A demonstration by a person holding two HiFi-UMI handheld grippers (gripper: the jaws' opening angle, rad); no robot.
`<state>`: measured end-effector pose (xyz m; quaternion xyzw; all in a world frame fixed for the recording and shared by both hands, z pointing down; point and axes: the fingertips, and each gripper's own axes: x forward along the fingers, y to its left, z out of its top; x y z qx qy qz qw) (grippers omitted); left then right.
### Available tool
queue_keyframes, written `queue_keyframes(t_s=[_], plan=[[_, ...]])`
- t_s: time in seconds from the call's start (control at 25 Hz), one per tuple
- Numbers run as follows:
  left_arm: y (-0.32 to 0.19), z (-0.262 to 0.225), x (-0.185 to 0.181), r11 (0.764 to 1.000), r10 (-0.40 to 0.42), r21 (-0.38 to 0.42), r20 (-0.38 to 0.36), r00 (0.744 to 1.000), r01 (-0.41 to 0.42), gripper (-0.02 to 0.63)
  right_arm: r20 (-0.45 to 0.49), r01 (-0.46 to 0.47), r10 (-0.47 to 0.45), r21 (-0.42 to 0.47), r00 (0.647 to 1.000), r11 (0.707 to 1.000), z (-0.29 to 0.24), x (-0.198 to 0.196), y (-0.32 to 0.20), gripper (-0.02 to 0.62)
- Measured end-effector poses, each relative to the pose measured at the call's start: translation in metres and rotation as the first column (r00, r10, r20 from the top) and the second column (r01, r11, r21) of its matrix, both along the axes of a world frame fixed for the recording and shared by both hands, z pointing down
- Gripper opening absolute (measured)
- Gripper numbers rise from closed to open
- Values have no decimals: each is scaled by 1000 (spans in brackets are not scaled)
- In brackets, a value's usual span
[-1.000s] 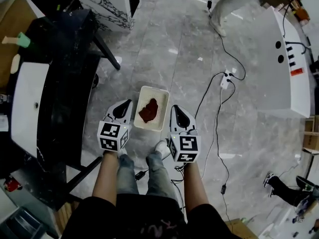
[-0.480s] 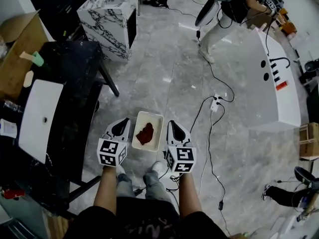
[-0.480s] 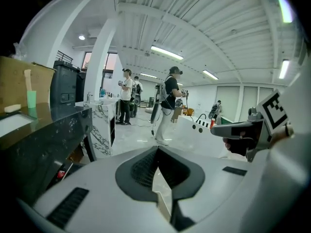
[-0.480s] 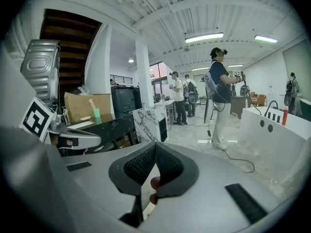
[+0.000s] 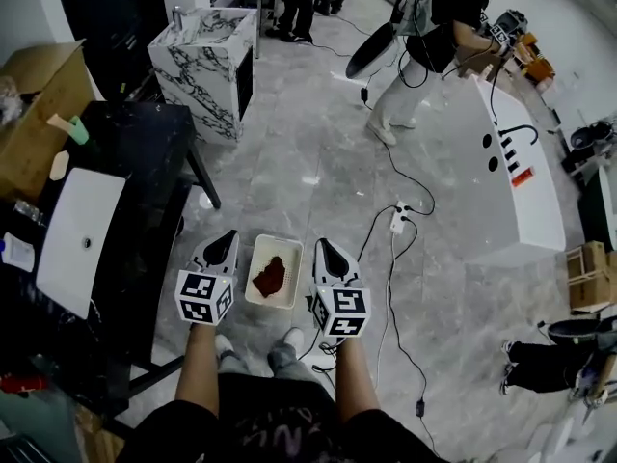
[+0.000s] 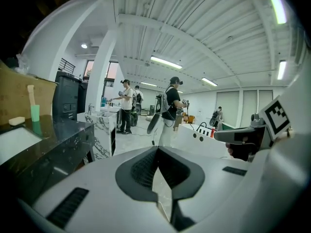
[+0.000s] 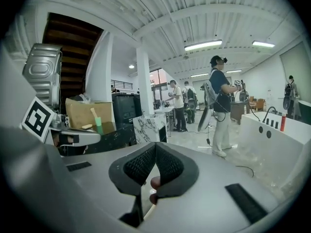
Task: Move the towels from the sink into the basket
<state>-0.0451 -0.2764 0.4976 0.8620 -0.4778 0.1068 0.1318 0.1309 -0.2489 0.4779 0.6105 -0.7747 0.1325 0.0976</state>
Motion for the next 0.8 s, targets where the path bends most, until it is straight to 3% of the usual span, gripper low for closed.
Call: queue_keyframes(t_s=[0.8], plan=[[4,-91,-7,989,-25,147,-30,999,30,15,-45,48,-43,138,998,989,-77,-1,4,14]])
